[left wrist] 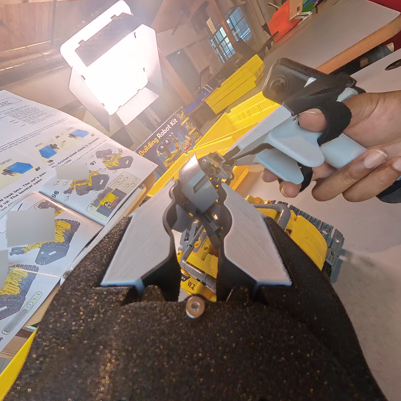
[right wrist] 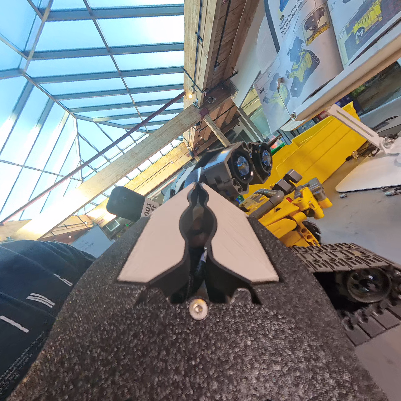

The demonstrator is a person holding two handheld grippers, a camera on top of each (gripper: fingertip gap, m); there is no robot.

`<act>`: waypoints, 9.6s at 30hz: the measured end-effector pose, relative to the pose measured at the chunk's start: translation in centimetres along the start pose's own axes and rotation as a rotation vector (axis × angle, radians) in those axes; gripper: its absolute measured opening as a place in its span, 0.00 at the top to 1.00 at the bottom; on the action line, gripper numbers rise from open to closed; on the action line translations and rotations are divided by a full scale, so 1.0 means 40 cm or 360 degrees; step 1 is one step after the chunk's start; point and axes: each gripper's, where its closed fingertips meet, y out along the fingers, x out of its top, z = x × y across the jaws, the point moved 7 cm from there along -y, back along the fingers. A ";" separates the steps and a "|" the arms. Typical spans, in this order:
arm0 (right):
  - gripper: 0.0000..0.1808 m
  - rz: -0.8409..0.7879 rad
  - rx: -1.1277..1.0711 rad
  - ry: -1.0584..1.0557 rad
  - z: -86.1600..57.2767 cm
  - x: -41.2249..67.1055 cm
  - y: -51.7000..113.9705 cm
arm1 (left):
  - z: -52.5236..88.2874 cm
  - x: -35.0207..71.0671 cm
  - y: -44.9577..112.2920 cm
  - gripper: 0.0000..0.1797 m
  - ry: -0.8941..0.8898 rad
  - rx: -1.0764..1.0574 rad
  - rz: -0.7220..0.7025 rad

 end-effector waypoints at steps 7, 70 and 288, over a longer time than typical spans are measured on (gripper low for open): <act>1.00 0.0046 -0.0076 -0.0192 0.009 0.004 -0.001 | -0.001 0.000 0.000 0.82 0.0003 0.0000 0.0003; 0.84 0.1215 0.0033 -0.2473 0.067 0.065 0.050 | 0.012 -0.004 0.001 0.79 -0.0163 -0.0127 0.0053; 0.96 0.0630 -0.1059 -0.2503 0.094 -0.036 0.043 | 0.046 -0.005 -0.138 0.94 -0.0789 -0.0135 0.0249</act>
